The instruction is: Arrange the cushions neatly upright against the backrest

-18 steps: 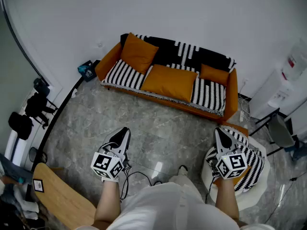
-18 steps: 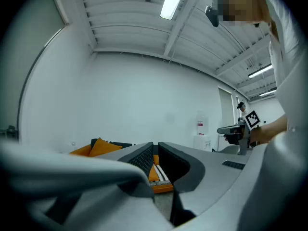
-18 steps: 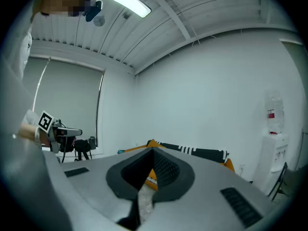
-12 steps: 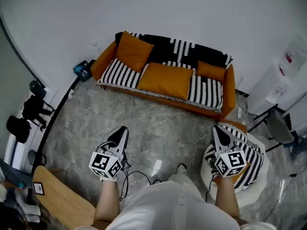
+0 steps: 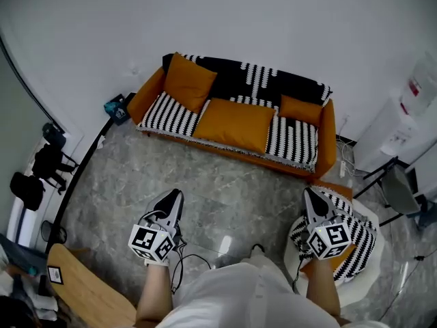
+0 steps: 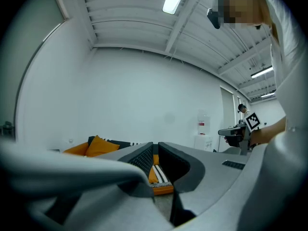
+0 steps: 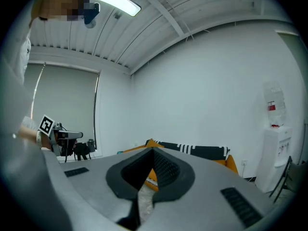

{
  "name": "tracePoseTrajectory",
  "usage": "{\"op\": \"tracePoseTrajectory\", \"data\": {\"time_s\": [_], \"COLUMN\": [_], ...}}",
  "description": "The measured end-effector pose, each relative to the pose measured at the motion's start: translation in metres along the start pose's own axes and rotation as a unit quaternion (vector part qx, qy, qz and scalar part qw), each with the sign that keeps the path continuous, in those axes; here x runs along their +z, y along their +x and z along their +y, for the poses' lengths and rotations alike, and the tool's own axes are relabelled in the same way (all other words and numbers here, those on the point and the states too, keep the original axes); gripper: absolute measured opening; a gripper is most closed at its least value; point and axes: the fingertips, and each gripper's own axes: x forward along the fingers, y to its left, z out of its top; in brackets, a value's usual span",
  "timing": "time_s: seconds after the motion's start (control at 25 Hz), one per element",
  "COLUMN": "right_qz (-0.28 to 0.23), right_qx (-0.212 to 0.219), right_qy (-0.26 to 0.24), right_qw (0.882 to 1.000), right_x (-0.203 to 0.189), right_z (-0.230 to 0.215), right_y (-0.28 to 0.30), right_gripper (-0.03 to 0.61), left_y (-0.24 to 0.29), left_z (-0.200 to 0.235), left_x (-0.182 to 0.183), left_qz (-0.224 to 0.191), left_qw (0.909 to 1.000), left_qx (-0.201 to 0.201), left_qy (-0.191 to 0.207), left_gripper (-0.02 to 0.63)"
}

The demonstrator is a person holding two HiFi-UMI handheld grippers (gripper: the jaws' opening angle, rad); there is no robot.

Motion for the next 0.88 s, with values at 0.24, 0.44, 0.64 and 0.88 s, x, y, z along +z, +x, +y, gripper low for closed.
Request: {"op": "tracePoseTrajectory", "data": {"time_s": [0.24,0.44,0.64,0.88], "right_qz": [-0.011,-0.006,0.007,0.029], "right_qx": [0.020,0.044,0.059,0.078], "right_qy": [0.012,0.008,0.012,0.021], "right_qw": [1.000,0.999,0.998,0.996], "right_x": [0.012,0.025,0.021,0.009], "right_z": [-0.045,-0.090,-0.115,-0.119], "right_y": [0.018,0.035,0.059,0.101], "right_gripper": [0.018,0.018,0.018,0.018], "left_y": [0.044,0.081,0.097,0.119], "left_z": [-0.018,-0.040,-0.046,-0.018], "left_x": [0.014,0.028,0.025,0.016], "left_qz": [-0.011,-0.033,-0.029,-0.019], "left_qw": [0.9999,0.9990,0.9984,0.9976], "left_qx": [0.012,0.026,0.043,0.059], "left_qy": [0.001,-0.016,-0.023,-0.032], "left_gripper": [0.052,0.052,0.052,0.052]}}
